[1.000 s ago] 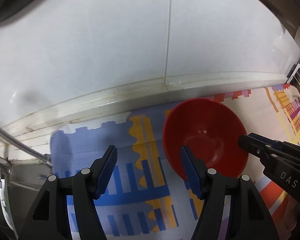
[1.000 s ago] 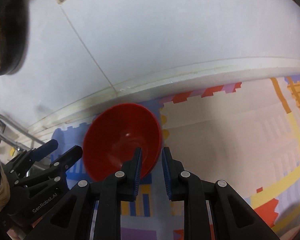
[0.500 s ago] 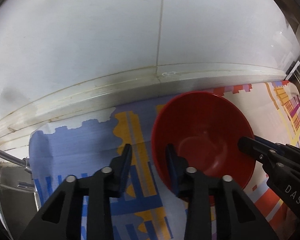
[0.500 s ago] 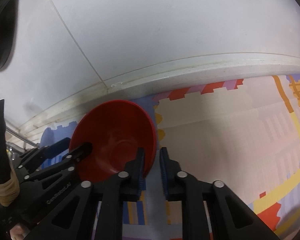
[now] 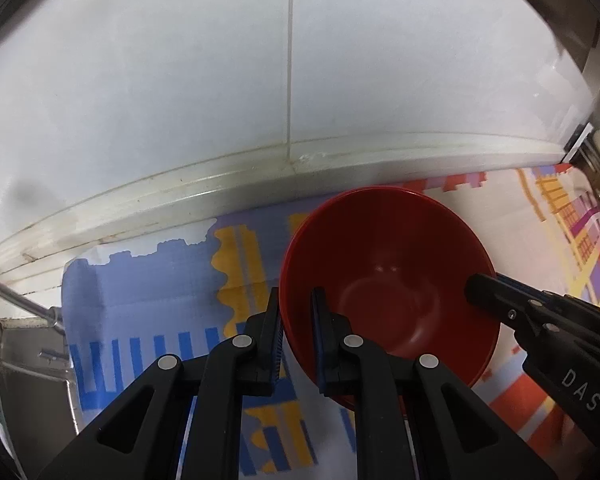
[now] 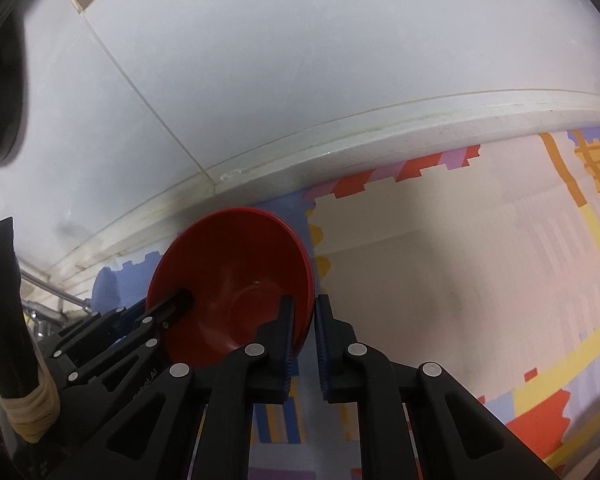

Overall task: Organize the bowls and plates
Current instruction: 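Lift the red-and-black bowl with the left gripper and carry it over the pink bowl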

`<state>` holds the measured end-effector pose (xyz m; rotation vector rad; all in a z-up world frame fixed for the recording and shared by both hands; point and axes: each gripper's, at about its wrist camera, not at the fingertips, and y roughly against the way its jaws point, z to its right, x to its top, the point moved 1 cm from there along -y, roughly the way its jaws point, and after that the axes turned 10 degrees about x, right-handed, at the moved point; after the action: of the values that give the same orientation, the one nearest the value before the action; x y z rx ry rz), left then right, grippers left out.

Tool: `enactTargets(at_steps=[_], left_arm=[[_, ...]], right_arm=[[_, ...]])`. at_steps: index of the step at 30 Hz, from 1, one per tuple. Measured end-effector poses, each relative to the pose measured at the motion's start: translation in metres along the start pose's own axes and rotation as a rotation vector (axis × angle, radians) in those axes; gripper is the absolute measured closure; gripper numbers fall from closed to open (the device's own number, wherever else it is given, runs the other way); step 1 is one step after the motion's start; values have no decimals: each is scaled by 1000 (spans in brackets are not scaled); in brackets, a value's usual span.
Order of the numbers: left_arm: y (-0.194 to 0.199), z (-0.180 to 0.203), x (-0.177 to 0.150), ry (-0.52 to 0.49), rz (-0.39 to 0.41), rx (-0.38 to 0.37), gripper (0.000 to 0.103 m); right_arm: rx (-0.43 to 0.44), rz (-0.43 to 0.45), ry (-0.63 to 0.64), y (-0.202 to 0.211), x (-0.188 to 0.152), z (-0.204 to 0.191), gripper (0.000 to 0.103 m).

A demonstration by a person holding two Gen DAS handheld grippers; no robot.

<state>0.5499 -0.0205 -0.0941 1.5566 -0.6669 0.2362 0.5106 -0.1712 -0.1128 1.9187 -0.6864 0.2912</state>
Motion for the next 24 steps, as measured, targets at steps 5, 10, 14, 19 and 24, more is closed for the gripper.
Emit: enactTargets(at_steps=[5, 10, 14, 19, 24], left_arm=[[28, 5, -8, 4, 32, -24, 89], [60, 16, -18, 5, 64, -60, 89], [87, 29, -25, -4, 97, -67, 89], [123, 50, -34, -13, 135, -57, 89], [160, 78, -48, -38, 173, -46, 88]], right_arm=[[-13, 28, 20, 25, -7, -5, 92], [-40, 58, 43, 60, -19, -8, 92], [-46, 78, 46, 86, -29, -7, 92], [-36, 102, 56, 121, -39, -3, 92], [-12, 128, 59, 159, -52, 10, 91]])
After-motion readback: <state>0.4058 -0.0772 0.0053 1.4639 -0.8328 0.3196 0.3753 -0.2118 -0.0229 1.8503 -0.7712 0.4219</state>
